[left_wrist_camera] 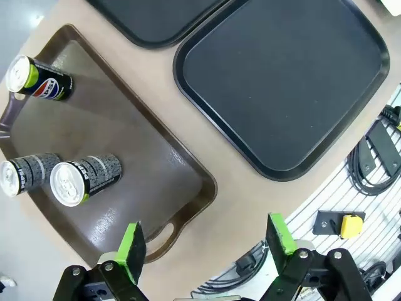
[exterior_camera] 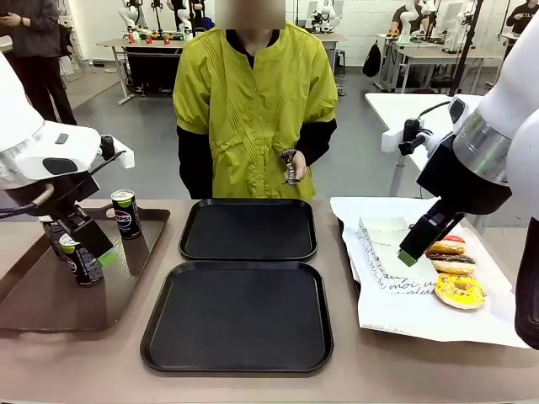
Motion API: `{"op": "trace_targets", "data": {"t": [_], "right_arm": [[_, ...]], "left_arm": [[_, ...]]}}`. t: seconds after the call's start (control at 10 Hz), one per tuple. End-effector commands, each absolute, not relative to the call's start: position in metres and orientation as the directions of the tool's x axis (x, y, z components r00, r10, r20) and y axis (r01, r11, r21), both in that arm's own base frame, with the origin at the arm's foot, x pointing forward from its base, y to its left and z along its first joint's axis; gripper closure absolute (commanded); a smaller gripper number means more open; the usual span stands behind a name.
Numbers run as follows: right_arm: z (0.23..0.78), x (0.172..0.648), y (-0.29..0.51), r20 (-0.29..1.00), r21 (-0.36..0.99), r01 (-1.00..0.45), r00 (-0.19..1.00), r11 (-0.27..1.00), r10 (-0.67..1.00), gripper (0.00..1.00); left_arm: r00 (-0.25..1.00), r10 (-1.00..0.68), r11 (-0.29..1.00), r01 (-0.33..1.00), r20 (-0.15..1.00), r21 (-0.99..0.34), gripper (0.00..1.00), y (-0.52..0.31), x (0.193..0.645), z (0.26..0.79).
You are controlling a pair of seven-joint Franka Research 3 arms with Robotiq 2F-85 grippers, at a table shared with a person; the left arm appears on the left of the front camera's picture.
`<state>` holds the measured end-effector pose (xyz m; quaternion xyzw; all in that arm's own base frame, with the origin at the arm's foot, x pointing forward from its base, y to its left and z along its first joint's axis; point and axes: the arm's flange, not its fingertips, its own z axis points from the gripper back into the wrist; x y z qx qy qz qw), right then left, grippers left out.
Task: Set up donuts and drinks on trays.
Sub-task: Pick up one Pepsi coke and place it on the Flat Tray.
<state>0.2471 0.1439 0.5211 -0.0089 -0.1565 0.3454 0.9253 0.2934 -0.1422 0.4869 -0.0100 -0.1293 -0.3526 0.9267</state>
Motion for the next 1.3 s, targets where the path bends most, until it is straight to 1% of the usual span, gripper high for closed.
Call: {"op": "trace_targets", "data": {"t": [0.0,0.1,0.2,0.3,0.4,0.6,0.7,0.9,1.2], "right_arm": [[0.522,0.249,0.113,0.377,0.145,-0.523,0.814,0.840,0.442,0.00],[0.516,0.247,0.074,0.428,0.382,-0.434,0.866,0.816,0.259,0.00],[0.508,0.246,0.046,0.440,0.521,-0.375,0.888,0.767,0.135,0.00],[0.497,0.246,0.017,0.443,0.635,-0.316,0.896,0.705,0.003,0.00],[0.488,0.246,-0.009,0.434,0.717,-0.277,0.895,0.640,-0.098,0.00],[0.472,0.245,-0.048,0.383,0.827,-0.235,0.901,0.511,-0.204,0.00],[0.462,0.243,-0.067,0.349,0.853,-0.214,0.912,0.476,-0.215,0.00],[0.448,0.236,-0.099,0.319,0.873,-0.184,0.916,0.451,-0.244,0.00],[0.432,0.217,-0.139,0.330,0.884,-0.222,0.919,0.412,-0.214,0.00]], "left_arm": [[0.775,-0.526,0.787,0.599,0.351,-0.144,0.00,-0.120,0.298,0.499],[0.817,-0.414,0.756,0.554,0.401,-0.347,0.00,-0.094,0.302,0.505],[0.866,-0.273,0.678,0.482,0.419,-0.555,0.00,-0.064,0.305,0.505],[0.898,-0.170,0.576,0.425,0.406,-0.698,0.00,-0.039,0.309,0.502],[0.915,-0.104,0.469,0.391,0.390,-0.792,0.00,-0.016,0.312,0.500],[0.938,0.013,0.306,0.327,0.347,-0.894,0.00,0.030,0.311,0.491],[0.946,0.068,0.262,0.289,0.316,-0.921,0.00,0.055,0.306,0.484],[0.948,0.143,0.260,0.240,0.283,-0.935,0.00,0.091,0.298,0.481],[0.949,0.233,0.286,0.141,0.211,-0.948,0.00,0.136,0.287,0.465]]}}
